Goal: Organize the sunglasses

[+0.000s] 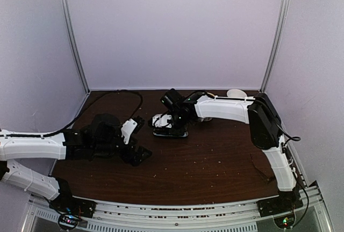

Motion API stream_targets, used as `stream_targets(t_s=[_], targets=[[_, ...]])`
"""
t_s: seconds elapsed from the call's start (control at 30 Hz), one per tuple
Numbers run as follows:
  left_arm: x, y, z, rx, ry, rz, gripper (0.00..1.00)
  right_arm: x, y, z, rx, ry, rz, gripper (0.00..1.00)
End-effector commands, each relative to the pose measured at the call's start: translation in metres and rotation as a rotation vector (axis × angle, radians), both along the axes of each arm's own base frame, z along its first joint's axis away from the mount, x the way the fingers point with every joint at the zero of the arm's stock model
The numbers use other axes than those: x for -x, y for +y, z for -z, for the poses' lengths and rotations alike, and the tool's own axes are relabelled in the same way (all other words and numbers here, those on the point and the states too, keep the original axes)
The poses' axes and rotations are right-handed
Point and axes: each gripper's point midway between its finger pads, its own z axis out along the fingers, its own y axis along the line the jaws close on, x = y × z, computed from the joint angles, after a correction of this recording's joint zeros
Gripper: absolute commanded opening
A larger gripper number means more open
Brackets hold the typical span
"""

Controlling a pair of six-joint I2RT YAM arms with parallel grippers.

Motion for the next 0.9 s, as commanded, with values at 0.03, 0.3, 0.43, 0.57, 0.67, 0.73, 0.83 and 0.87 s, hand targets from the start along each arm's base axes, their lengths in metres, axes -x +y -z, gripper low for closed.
stream_targets(t_s=[0.03, 0.3, 0.43, 0.57, 0.67, 0.73, 0.83, 0.87], targets=[[-0.005, -0.006, -0.010, 0.036, -0.014, -0.001, 0.90, 0.006, 0.000, 0.005, -0.004, 0.057, 0.020, 0.00], [-0.003, -0.002, -0.013, 0.051, -0.012, -0.009, 0.90, 0.027, 0.000, 0.024, 0.033, 0.114, -0.005, 0.00], [-0.001, -0.001, -0.016, 0.055, -0.013, -0.010, 0.89, 0.031, 0.003, 0.027, 0.031, 0.122, -0.023, 0.00], [0.000, 0.001, -0.018, 0.064, -0.015, -0.013, 0.89, 0.030, 0.007, 0.032, 0.033, 0.117, -0.045, 0.00], [0.001, 0.002, -0.018, 0.066, -0.014, -0.014, 0.89, 0.029, 0.010, 0.033, 0.030, 0.115, -0.053, 0.00], [0.001, 0.003, -0.019, 0.068, -0.013, -0.018, 0.89, 0.025, 0.011, 0.032, 0.030, 0.099, -0.042, 0.00], [0.002, 0.005, -0.021, 0.075, -0.016, -0.023, 0.88, 0.020, 0.008, 0.034, 0.048, 0.085, -0.020, 0.00], [0.002, 0.006, -0.021, 0.075, -0.016, -0.024, 0.89, 0.020, 0.008, 0.035, 0.049, 0.091, -0.012, 0.00]])
